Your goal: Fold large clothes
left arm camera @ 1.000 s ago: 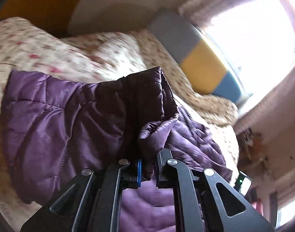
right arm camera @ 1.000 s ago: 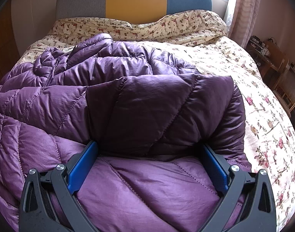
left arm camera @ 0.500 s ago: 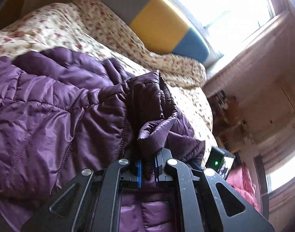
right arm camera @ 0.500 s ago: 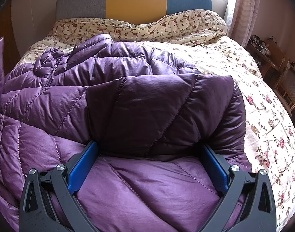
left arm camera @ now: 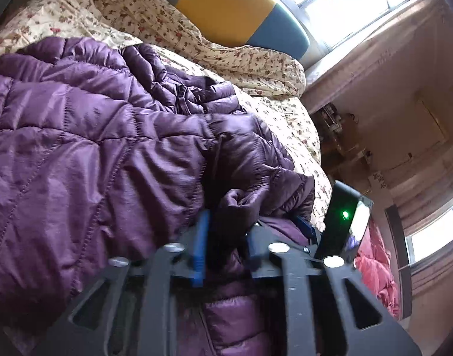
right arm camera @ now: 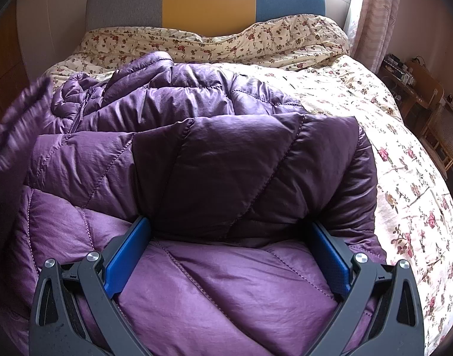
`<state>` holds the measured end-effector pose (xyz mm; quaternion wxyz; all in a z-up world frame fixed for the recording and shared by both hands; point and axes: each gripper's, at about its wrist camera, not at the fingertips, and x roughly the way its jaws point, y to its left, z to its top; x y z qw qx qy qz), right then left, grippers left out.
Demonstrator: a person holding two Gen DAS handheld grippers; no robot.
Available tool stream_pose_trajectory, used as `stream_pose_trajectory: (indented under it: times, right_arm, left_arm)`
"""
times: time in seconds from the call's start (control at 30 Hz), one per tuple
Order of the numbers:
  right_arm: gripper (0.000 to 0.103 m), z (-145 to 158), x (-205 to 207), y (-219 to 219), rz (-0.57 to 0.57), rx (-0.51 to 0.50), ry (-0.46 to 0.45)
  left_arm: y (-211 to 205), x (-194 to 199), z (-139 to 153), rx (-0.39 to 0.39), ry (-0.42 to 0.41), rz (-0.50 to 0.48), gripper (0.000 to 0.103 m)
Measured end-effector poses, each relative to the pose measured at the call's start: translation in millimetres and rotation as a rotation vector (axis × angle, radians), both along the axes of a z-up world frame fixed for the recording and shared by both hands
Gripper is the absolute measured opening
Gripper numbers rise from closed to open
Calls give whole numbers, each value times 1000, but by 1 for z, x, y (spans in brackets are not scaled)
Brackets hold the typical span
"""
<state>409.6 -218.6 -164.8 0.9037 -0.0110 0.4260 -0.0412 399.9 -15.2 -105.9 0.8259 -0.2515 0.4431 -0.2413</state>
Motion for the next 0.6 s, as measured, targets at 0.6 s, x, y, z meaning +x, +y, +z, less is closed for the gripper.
stream_pose_trajectory:
  times: [0.6]
  right_arm:
    - [77,62,-11,-9,-39,297,-45]
  left_arm:
    - [80,-49,27,159,-121,236,57]
